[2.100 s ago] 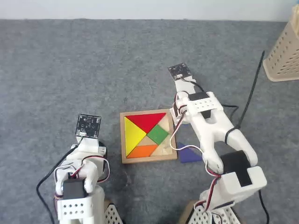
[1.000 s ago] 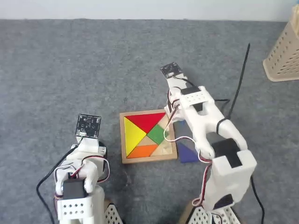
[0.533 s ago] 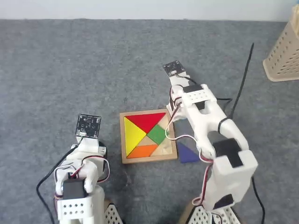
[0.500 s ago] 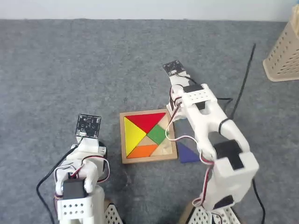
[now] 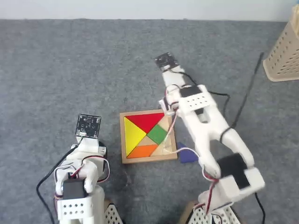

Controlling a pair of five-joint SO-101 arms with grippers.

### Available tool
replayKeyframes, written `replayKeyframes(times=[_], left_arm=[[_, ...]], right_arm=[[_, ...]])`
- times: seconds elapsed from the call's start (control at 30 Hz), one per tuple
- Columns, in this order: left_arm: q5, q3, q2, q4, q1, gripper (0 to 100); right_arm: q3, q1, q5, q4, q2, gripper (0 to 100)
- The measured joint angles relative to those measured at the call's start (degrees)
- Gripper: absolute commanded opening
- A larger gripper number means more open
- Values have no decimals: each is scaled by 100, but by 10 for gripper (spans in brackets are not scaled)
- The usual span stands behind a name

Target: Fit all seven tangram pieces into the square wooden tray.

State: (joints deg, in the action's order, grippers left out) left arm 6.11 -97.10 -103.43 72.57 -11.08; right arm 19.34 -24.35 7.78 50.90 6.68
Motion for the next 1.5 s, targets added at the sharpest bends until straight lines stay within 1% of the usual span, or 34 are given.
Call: replayKeyframes(times=[0.1,0.23,0.4,0.57,0.73,1.0,1.2,1.37,1.5], left_arm=[[0,0,0,0,0,71],[0,0,0,0,0,71],[0,0,0,0,0,71],[0,0,0,0,0,71],[0,0,0,0,0,71],[0,0,0,0,0,71],[0,0,0,0,0,71],[0,0,0,0,0,71],[0,0,0,0,0,71]], right_arm=[[-484,-9,0,141,624,221],[-1099,18,-281,387,1380,221],[-1714,246,-369,598,1873,221],[-1811,466,-369,571,2066,221],[-1811,492,-369,721,2075,221],[-1829,659,-712,941,1996,221],[-1600,668,-1407,1002,1644,220],[-1618,659,-2382,1011,1618,220],[-1785,624,-2725,1011,1618,220]])
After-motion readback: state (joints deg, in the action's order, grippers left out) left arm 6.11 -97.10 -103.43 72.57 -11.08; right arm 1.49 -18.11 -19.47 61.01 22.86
